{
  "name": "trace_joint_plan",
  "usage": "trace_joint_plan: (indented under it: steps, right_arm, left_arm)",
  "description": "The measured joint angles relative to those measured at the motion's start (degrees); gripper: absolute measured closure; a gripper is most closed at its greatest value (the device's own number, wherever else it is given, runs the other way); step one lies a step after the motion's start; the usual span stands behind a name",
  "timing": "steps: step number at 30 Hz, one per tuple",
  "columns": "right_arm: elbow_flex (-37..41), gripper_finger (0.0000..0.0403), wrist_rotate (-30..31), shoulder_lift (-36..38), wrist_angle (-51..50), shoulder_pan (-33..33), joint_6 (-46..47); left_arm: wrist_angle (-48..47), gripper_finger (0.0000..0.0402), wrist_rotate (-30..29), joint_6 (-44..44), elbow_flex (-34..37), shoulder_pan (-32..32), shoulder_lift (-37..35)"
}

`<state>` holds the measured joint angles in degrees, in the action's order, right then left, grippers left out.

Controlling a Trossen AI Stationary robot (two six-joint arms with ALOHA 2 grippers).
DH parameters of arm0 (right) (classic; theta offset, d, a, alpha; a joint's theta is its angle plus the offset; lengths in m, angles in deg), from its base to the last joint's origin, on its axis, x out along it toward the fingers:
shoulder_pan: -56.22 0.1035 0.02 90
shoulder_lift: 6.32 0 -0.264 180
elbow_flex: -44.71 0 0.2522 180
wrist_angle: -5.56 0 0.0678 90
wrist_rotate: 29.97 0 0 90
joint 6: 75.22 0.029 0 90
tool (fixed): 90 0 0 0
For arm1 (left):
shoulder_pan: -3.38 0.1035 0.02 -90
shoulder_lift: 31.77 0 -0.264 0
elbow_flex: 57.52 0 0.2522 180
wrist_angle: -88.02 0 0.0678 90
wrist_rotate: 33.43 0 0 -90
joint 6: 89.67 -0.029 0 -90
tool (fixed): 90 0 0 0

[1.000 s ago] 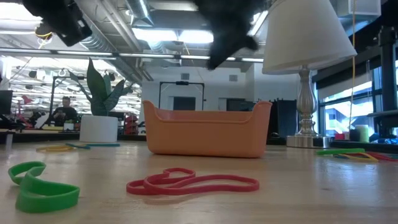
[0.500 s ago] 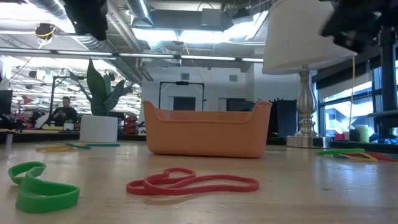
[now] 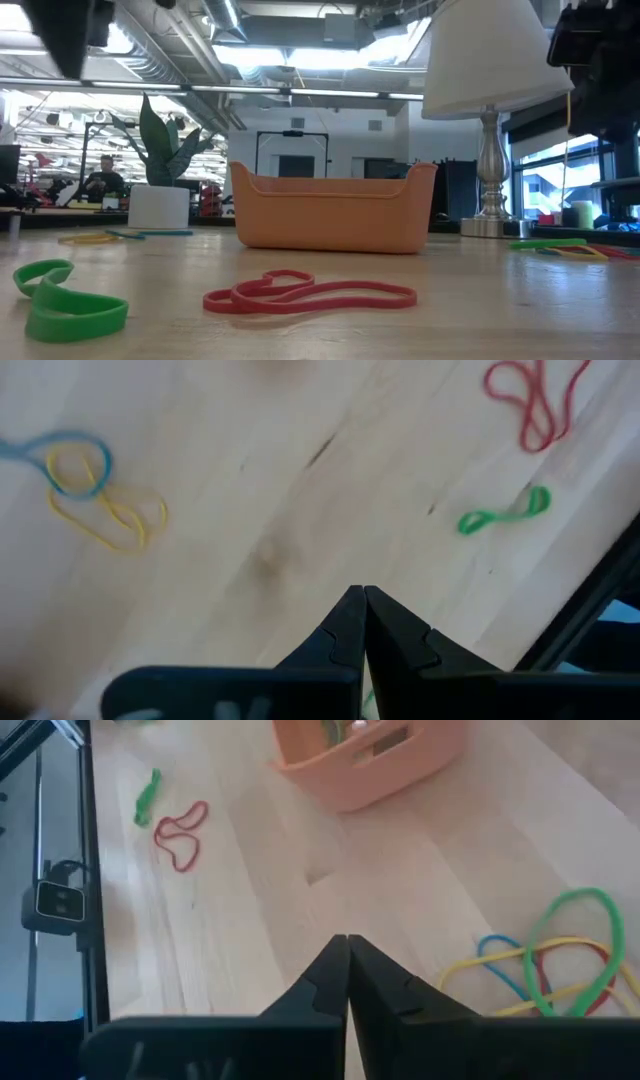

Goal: Pick and place rubber bands into bin
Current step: Put the red rubber band into the orange bin

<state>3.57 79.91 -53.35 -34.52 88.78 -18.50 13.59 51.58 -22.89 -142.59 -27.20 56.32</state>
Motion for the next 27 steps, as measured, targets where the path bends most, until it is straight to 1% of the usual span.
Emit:
trace_joint_plan:
  steps: [4, 7, 10, 13, 16, 19, 22, 27]
  right_arm:
    - [0.4, 0.0389, 0.0, 0.0, 0.0, 0.0, -0.3]
    - [0.4, 0.0389, 0.0, 0.0, 0.1, 0.0, -1.4]
    - [0.4, 0.0389, 0.0, 0.0, 0.7, 0.0, -3.0]
    - [0.4, 0.0389, 0.0, 0.0, 1.5, 0.0, -3.2]
    - [0.4, 0.0389, 0.0, 0.0, 1.7, 0.0, -3.2]
    - [0.4, 0.0389, 0.0, 0.0, 1.7, 0.0, -3.2]
    - [0.4, 0.0389, 0.0, 0.0, 1.7, 0.0, -3.2]
    - [0.4, 0.0389, 0.0, 0.0, 1.7, 0.0, -3.2]
  left_arm:
    - [-2.4, 0.0393, -0.1, 5.9, 0.0, -2.2, 2.2]
    - [-3.0, 0.0379, 0.8, 13.3, 1.1, -3.7, 3.1]
    - [-3.1, 0.0353, 3.4, 20.0, 2.7, -5.1, 3.8]
    - [-3.2, 0.0318, 6.5, 24.7, 3.5, -6.7, 4.5]
    - [-3.2, 0.0283, 6.1, 27.0, 3.5, -8.3, 5.4]
    - [-2.5, 0.0260, 6.2, 29.2, 3.5, -9.6, 6.1]
    - [-0.9, 0.0253, 6.4, 30.5, 3.5, -11.6, 7.1]
    - [-0.4, 0.0256, 7.5, 31.5, 3.5, -14.5, 10.0]
